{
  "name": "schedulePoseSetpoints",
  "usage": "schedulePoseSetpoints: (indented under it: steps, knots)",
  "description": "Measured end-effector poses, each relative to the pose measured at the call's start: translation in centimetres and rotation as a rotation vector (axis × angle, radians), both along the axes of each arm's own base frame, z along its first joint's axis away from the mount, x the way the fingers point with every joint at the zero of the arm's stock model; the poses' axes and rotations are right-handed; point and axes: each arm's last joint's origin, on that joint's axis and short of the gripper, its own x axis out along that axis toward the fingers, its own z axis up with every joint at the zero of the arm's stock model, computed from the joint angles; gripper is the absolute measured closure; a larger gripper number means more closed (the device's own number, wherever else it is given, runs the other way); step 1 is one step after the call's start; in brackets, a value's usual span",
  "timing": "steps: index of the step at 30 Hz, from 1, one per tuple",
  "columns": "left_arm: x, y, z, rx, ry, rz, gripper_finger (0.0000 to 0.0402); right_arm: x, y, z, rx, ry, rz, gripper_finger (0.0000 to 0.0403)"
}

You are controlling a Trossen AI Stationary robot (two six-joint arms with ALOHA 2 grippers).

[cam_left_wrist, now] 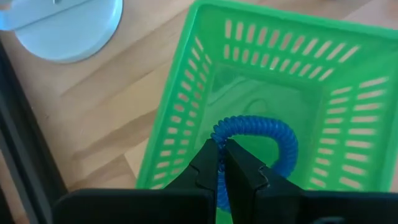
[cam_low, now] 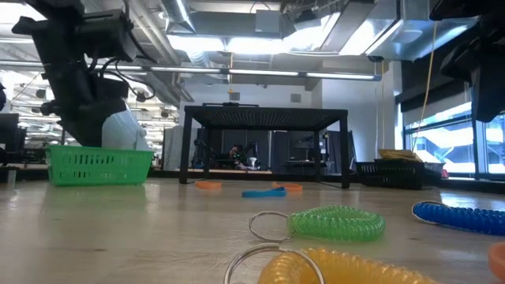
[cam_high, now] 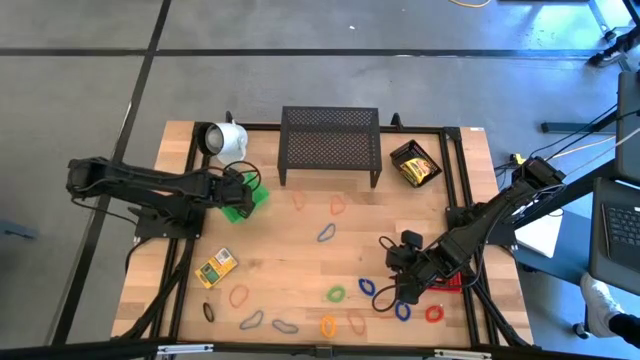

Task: Pick & Place Office Desk Supplies
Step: Put the bottom left blue spring keychain into the green bin, then put the top blue spring keychain into the green bin

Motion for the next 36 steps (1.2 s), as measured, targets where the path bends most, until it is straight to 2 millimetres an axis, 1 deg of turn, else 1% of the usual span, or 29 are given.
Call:
schedulePoseSetpoints:
  steps: [6,15,21,24,28,32,34,36]
  knots:
    - [0.2,0.0,0.1,0.007,-0.025,0.001,0.0389,0.1,0.1,0.0,0.008,-0.01,0.0,0.0191]
    - [0.2,0.0,0.1,0.003,-0.024,-0.001,0.0326,0.1,0.1,0.1,0.01,-0.012,0.0,0.0191]
    - [0.3,0.0,0.2,0.002,-0.024,-0.003,0.0297,0.1,0.1,0.1,0.01,-0.012,0.0,0.0191]
    - [0.9,0.1,1.2,0.009,-0.049,-0.025,0.0291,0.1,0.1,0.1,0.011,-0.013,0.0,0.0191]
    - [2.1,0.1,3.4,0.028,-0.121,-0.062,0.0292,0.1,0.1,0.1,0.011,-0.013,0.001,0.0191]
    - [3.6,0.0,5.5,0.025,-0.267,-0.091,0.0295,0.4,0.1,0.2,-0.056,-0.065,0.068,0.0191]
    - [4.5,-0.4,6.3,0.017,-0.352,-0.159,0.0295,0.6,0.2,0.3,-0.088,-0.116,0.072,0.0191]
    - [5.4,-1.0,6.9,0.021,-0.443,-0.243,0.0295,1.0,0.3,0.5,-0.079,-0.166,0.06,0.0191]
